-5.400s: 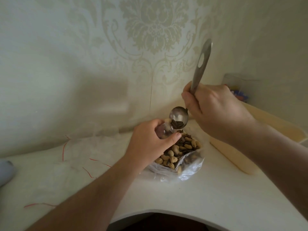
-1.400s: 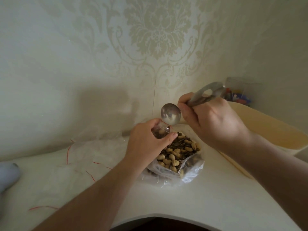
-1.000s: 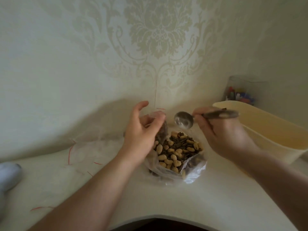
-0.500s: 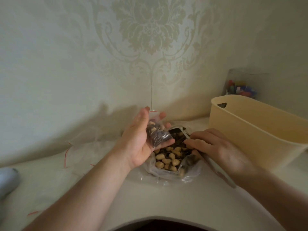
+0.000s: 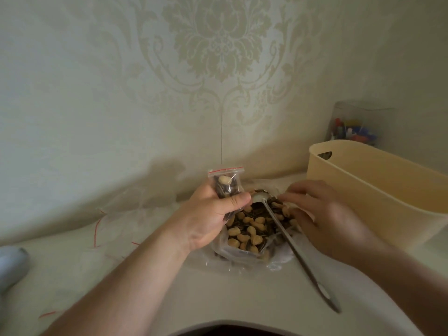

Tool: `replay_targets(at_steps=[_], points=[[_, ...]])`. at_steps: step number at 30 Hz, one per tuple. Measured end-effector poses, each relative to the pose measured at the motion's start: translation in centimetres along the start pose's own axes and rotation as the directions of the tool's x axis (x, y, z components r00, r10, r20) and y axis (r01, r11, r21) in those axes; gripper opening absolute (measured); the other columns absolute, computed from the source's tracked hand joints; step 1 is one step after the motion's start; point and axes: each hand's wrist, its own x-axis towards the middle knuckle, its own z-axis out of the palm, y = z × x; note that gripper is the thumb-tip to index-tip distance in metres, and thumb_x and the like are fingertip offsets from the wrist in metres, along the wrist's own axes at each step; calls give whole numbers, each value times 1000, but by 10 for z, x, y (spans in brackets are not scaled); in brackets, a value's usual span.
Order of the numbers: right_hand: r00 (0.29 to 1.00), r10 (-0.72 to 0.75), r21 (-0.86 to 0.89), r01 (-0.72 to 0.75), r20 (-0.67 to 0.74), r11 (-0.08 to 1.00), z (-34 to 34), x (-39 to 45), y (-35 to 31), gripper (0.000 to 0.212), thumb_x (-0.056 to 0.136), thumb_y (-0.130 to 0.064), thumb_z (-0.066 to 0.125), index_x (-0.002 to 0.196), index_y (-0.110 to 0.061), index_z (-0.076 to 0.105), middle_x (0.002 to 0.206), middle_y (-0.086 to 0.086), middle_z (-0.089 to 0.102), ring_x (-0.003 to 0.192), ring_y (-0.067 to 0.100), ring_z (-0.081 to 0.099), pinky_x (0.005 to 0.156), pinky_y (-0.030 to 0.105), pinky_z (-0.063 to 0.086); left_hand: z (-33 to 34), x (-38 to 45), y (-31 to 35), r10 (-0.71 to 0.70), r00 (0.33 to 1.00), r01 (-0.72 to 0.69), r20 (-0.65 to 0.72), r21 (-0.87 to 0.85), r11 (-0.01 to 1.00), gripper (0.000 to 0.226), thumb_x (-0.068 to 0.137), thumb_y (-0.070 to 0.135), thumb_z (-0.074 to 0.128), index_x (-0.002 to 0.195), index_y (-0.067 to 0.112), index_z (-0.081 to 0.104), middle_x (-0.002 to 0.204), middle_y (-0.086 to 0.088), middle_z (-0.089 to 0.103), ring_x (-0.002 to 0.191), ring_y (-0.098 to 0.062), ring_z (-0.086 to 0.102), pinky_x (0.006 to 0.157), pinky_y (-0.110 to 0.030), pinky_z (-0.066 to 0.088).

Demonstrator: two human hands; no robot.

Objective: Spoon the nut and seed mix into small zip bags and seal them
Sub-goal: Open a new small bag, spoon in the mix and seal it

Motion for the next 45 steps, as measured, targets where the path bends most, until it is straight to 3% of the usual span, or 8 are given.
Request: replay_targets(at_steps=[2,5,9,14,19,25,29,45], points=[[973,226,185,-215,-40,959,0,19,-16,34,96,-13,70,127,-27,72,116,-14,65,106,-1,58,89,13,47,0,0,-3,4,1000,-3,-4,66,998,45,77,3,83,119,7,66,115,-24,65,113,-35,66,116,-51,46],[862,468,506,-496,194,705,3,52,-38,29,96,-43,69,124,-34,70,110,-18,70,106,-5,63,81,10,51,7,-1,-4,88,996,-83,-28,141,987,52,78,8,88,126,5,68,121,-21,74,118,-37,69,108,-47,54],[852,393,787,-491,345,373,28,75,-51,42,92,-56,67,113,-21,78,107,4,79,106,24,75,96,48,60,10,-3,-2,176,975,-155,-135,151,976,56,74,9,83,127,7,66,114,-17,77,107,-31,75,83,-36,62],[809,527,886,-416,258,205,44,74,-50,33,85,-45,77,94,-13,77,96,18,77,93,39,74,89,70,56,10,-1,-5,161,971,-118,-177,232,965,52,78,18,81,127,12,65,114,-8,78,106,-24,76,79,-33,63],[749,640,911,-368,170,188,37,70,-43,14,96,-23,71,94,-9,75,93,15,77,86,29,73,86,49,61,14,-1,-9,157,976,-115,-148,263,958,45,80,3,82,120,19,70,110,-6,79,101,-17,76,85,-30,61],[748,618,926,-367,241,82,38,63,-47,18,94,-32,74,85,-17,77,90,17,76,84,30,71,85,51,60,16,-3,-8,200,966,-127,-164,374,919,50,64,19,94,108,30,74,99,0,79,92,-18,77,73,-34,62],[743,625,928,-365,240,78,35,62,-50,18,99,-16,67,83,-16,76,83,9,76,77,21,70,75,39,58,12,-5,-7,242,965,-156,-101,521,839,53,66,41,94,114,42,71,115,3,77,112,-19,73,99,-45,56],[711,682,914,-374,172,159,24,61,-45,12,100,-16,67,91,-14,75,85,9,77,77,22,73,70,35,62,20,24,16,321,920,-199,-225,439,876,11,91,25,74,97,16,78,91,-6,79,88,-20,75,84,-38,61]])
